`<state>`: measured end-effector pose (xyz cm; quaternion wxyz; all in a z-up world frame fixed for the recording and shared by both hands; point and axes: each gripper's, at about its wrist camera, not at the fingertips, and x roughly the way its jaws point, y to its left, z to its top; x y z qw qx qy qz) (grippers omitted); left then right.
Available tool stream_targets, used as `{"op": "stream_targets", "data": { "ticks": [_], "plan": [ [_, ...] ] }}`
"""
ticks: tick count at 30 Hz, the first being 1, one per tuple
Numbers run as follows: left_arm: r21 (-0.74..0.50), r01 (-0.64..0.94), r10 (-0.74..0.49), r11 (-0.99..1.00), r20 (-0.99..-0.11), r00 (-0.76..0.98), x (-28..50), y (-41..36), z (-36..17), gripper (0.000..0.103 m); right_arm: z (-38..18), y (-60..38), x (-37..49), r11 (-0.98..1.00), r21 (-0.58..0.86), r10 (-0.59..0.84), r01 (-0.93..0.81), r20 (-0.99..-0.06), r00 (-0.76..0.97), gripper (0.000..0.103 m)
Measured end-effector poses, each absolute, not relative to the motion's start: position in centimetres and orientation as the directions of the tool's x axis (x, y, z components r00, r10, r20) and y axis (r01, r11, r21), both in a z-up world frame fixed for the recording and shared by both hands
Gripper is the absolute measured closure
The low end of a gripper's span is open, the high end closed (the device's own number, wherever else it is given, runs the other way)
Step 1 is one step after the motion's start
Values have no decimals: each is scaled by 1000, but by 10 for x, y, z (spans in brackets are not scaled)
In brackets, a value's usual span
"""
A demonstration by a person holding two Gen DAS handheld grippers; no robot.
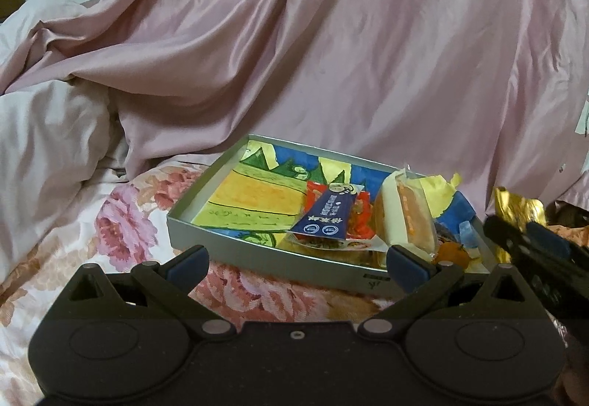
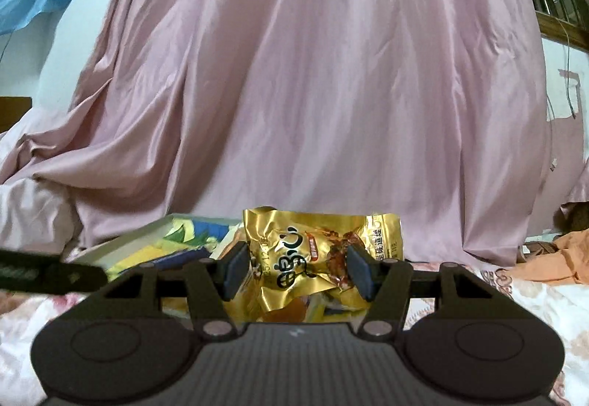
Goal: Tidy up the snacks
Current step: 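Carry the yellow snack bag into the tray with the right tool and release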
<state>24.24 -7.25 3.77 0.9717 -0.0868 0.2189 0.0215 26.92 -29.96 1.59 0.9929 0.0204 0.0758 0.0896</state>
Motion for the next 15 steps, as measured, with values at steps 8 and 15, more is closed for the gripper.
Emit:
{"op": "stream_targets", "data": {
  "ticks": [8,15],
  "plan": [
    [-142,-103,31,985,-434,900,240,-65,40,1,2,-293,310,977,67,213,-203,-224,951,38],
    [-146,-123,48,982,-435,899,235,-60,45,1,2,-288,292,975,44,221,-217,-186,957,15]
  ]
}}
